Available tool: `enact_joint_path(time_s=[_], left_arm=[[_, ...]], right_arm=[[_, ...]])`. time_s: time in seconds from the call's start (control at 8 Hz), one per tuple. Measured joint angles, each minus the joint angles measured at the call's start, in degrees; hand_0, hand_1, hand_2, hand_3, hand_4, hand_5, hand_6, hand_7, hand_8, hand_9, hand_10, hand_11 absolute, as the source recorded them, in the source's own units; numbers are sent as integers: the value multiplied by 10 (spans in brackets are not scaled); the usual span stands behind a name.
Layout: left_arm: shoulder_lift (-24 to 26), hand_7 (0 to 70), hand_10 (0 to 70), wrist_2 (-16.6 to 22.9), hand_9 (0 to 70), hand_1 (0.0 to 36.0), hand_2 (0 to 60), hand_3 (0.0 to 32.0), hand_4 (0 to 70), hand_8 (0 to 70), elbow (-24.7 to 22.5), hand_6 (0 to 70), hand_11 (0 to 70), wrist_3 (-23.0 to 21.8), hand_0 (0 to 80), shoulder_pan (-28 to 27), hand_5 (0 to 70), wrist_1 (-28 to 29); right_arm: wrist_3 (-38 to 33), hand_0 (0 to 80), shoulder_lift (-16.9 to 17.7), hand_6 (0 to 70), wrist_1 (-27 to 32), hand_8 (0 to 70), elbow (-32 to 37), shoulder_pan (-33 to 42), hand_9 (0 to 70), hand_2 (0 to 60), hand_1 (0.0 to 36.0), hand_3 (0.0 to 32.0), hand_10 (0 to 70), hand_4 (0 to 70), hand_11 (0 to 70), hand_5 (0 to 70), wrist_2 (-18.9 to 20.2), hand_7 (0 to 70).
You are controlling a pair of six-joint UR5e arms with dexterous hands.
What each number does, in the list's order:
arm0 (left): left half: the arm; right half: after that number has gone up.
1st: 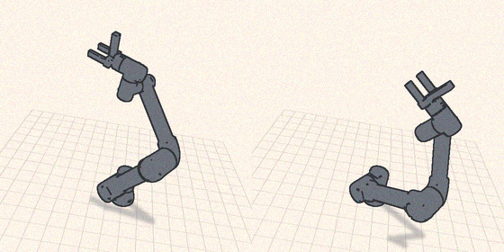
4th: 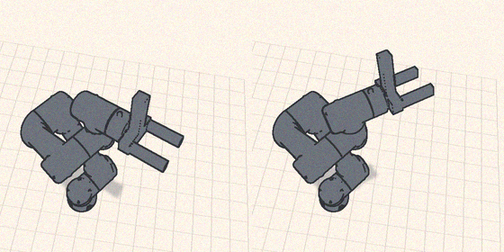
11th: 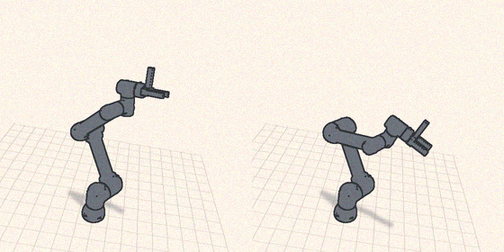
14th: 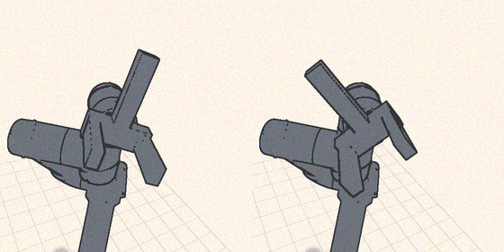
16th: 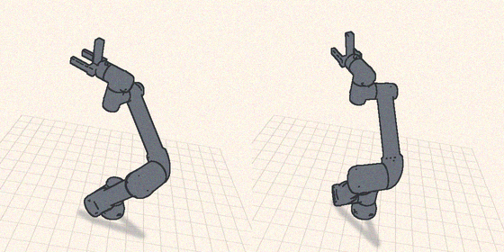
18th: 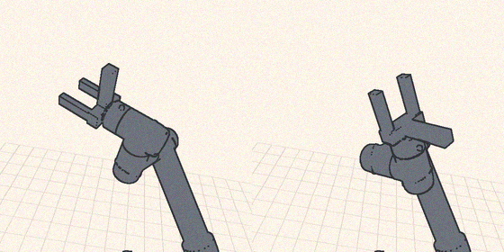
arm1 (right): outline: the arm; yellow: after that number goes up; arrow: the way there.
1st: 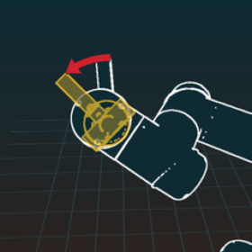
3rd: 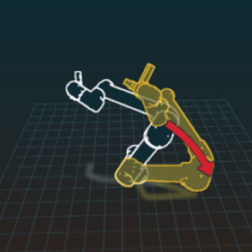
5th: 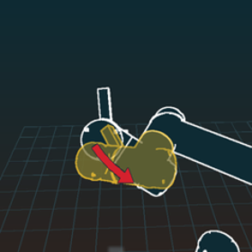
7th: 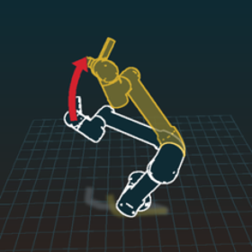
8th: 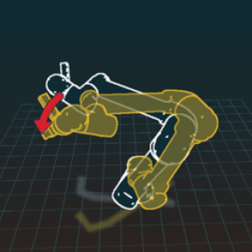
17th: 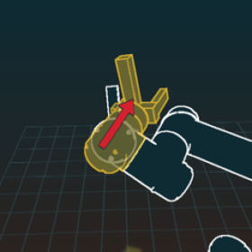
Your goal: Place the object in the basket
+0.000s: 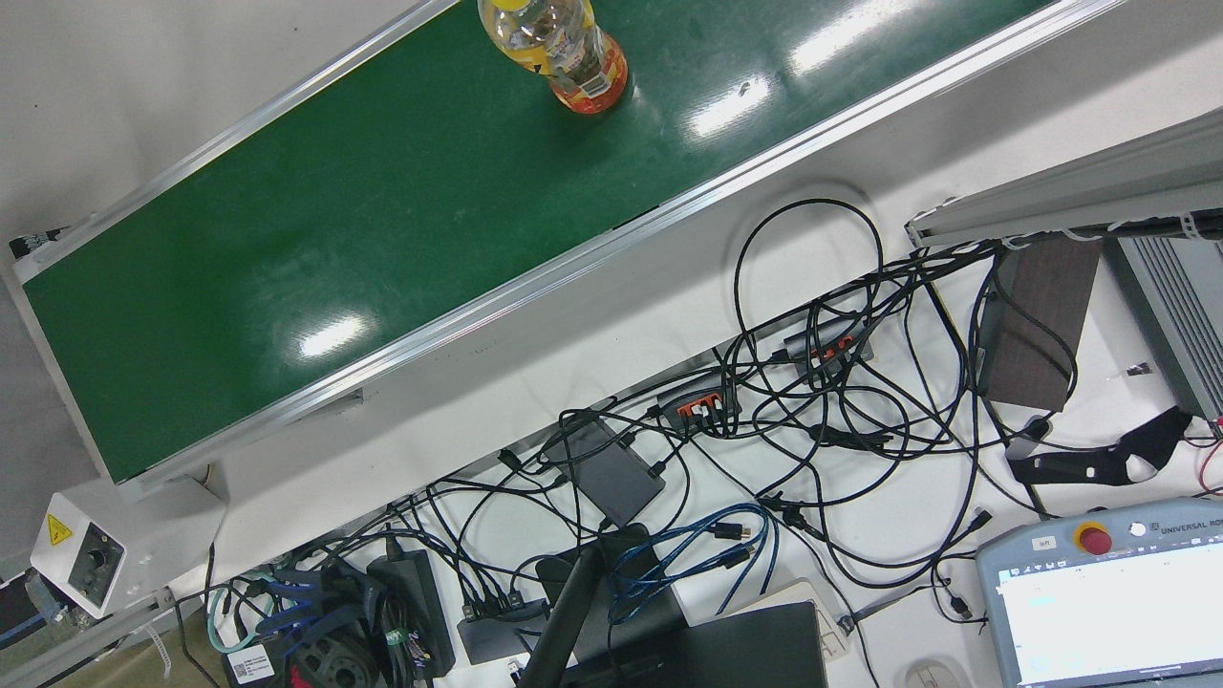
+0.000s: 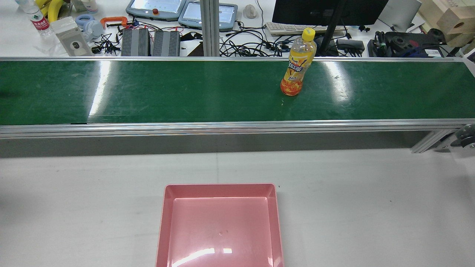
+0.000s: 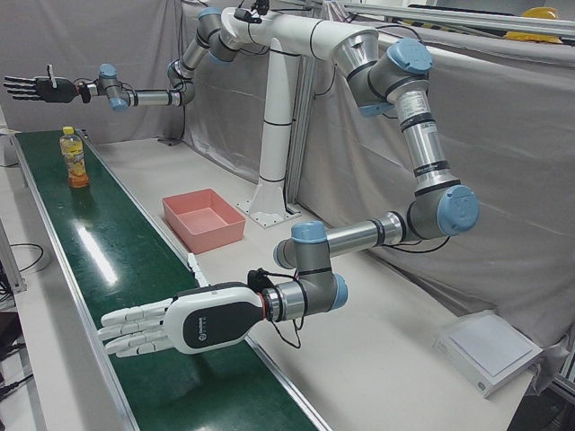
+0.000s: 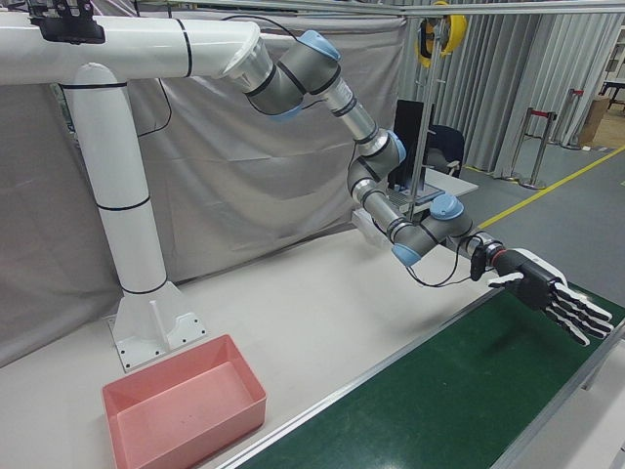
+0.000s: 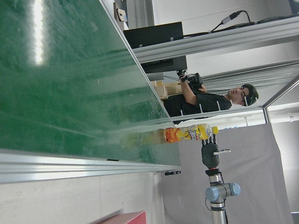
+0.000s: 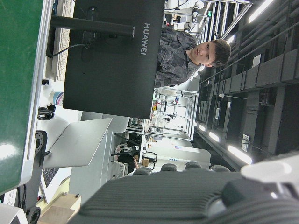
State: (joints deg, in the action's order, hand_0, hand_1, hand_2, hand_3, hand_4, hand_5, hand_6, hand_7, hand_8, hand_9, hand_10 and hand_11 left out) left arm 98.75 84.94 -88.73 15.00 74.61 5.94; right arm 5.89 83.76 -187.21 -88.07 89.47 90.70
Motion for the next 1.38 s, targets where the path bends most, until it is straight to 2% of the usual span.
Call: enact_joint_path(time_s=[1.38], left_arm=[[3, 0, 38, 4, 0, 161, 0, 0, 0, 0, -8, 0, 78, 1, 508, 3, 24, -23]], right_arm=[[0, 0, 0, 0, 0, 0, 0, 0, 0, 0, 0, 0, 0, 0, 0, 0, 0, 0]])
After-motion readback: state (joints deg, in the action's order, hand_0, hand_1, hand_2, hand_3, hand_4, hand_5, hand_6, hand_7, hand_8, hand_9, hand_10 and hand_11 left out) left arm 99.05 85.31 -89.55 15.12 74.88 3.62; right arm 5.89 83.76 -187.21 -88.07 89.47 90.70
